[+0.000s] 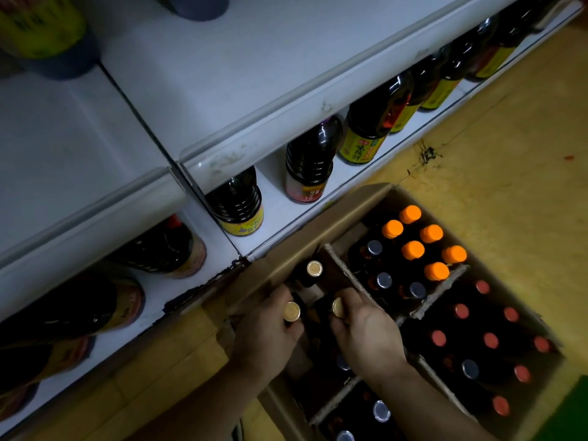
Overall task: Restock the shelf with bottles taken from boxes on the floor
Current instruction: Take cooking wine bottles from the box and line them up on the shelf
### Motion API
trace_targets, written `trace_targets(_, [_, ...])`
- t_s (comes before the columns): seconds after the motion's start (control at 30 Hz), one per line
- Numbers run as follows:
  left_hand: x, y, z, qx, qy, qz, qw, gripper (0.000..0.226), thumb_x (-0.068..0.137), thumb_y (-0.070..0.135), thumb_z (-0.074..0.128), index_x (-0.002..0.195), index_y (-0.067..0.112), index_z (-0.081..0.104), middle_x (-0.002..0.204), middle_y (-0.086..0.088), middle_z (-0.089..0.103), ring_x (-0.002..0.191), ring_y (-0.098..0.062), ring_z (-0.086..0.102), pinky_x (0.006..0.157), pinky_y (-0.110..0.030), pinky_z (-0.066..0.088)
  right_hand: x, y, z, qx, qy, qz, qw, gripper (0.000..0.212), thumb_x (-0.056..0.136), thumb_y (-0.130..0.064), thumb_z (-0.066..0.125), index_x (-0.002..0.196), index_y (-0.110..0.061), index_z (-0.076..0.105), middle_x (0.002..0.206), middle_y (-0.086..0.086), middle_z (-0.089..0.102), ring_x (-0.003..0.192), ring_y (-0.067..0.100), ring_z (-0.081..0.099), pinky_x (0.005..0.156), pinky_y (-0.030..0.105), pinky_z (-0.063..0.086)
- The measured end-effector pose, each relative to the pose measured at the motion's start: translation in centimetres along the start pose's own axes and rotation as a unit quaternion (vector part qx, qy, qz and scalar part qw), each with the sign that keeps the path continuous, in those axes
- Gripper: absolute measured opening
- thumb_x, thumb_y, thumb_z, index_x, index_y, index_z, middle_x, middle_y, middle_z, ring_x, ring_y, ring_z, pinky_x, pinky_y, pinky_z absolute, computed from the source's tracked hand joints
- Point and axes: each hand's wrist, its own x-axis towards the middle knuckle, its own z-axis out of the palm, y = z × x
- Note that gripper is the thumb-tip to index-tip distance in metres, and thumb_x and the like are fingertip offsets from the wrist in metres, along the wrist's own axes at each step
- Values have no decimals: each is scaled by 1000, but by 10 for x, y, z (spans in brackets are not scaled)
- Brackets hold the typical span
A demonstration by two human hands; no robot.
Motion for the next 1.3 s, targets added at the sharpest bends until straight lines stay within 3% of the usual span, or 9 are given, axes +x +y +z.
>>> trace_targets(0.13, [-18,16,-16,3,5,4,1000,24,86,30,76,101,30,57,80,18,57,77,-1,60,60,-9,40,-19,-10,-19,16,14,0,1000,33,99,-38,57,130,-29,50,122,-5,60,107,17,62,85,36,55])
trace_targets(0.27, [-35,36,-36,-7,11,0,1000,26,87,31,76,103,31,56,80,18,57,80,-3,64,63,-20,54,-38,-21,-40,34,31,0,999,33,98,-38,59,128,-30,51,120,-7,61,104,17,62,81,34,53])
trace_targets(0.47, [-59,72,-72,-14,19,-2,1000,26,87,34,74,98,36,50,78,14,61,73,-2,62,59,-26,56,-68,-37,-78,56,54,-1,997,32,97,-38,60,127,-33,52,118,-11,62,101,13,62,77,27,48])
trace_targets(0.57, [-74,95,-95,-10,21,-4,1000,25,87,34,73,94,35,50,74,13,60,68,0,59,55,-23,51,-87,-47,-102,59,65,-1,996,29,97,-40,61,124,-34,53,116,-12,63,99,12,62,75,26,48])
trace_targets(0.73, [-98,141,-138,-30,22,-21,999,23,86,32,71,92,33,49,73,12,62,67,-2,60,60,-34,53,-118,-67,-155,64,84,-15,994,27,96,-41,60,122,-33,55,112,-13,64,96,11,62,75,29,51])
trace_targets(1.03, [-139,231,-222,-59,38,-24,997,22,86,29,69,86,31,47,69,7,57,62,-5,52,49,-24,31,-173,-109,-265,91,113,-37,989,15,92,-39,60,105,-34,55,97,-12,64,85,14,63,69,34,50])
trace_targets(1.3, [-176,310,-307,-54,74,-3,996,21,79,32,68,86,30,48,67,5,57,62,-10,54,54,-32,42,-226,-144,-364,100,139,-67,983,15,86,-38,59,94,-27,54,86,-7,64,78,19,61,69,42,52])
